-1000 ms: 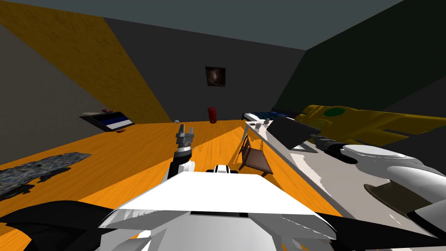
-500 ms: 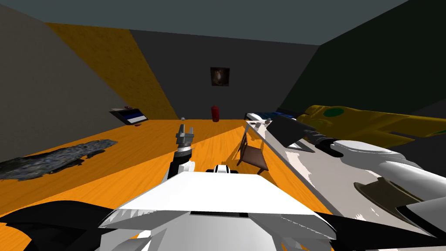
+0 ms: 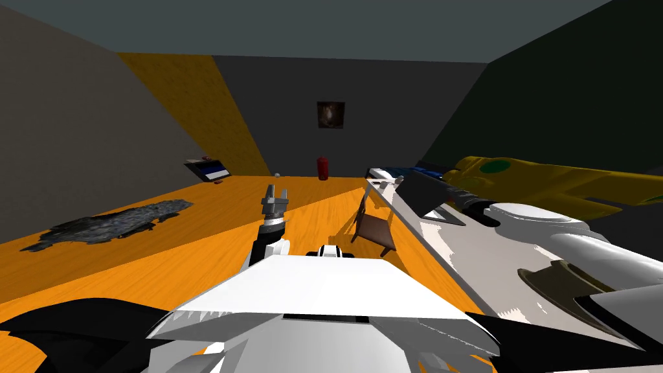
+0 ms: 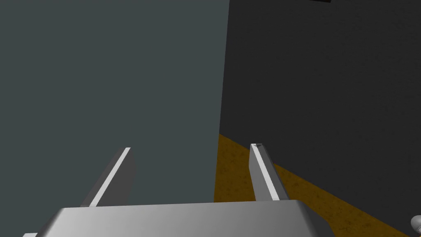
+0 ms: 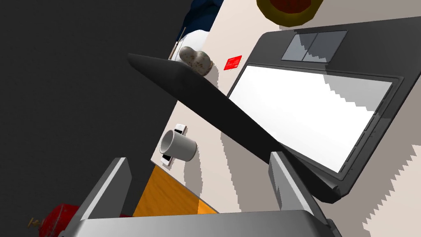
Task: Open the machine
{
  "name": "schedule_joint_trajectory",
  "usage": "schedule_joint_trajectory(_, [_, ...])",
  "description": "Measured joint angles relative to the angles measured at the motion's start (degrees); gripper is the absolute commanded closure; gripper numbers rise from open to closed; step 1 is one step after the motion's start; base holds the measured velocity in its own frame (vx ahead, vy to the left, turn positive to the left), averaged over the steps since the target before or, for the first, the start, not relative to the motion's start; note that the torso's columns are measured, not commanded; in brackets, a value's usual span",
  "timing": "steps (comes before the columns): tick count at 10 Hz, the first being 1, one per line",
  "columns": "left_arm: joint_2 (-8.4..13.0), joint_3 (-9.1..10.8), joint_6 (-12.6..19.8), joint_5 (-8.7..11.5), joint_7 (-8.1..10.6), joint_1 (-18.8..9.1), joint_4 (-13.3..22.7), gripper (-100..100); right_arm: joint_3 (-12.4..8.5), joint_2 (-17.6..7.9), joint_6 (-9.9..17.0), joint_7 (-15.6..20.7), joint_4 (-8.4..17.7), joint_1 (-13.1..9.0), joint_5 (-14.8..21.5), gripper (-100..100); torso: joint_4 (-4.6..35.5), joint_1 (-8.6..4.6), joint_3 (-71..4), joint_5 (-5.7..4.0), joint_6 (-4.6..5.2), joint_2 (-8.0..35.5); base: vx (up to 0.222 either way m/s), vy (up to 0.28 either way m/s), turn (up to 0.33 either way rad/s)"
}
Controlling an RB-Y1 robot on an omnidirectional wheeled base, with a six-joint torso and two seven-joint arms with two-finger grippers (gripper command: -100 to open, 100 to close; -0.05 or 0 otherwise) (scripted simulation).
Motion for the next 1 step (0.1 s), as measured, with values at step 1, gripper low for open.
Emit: schedule_joint_trajectory(1, [0.0, 0.00, 0.0, 0.0, 0.00, 0.0, 0.0, 0, 0.0, 0.0, 0.0, 0.2, 0.0, -0.1, 0.0, -100, 0.0, 0.01, 0.0, 0.00, 0.04, -0.1, -0.008, -0.003, -0.006])
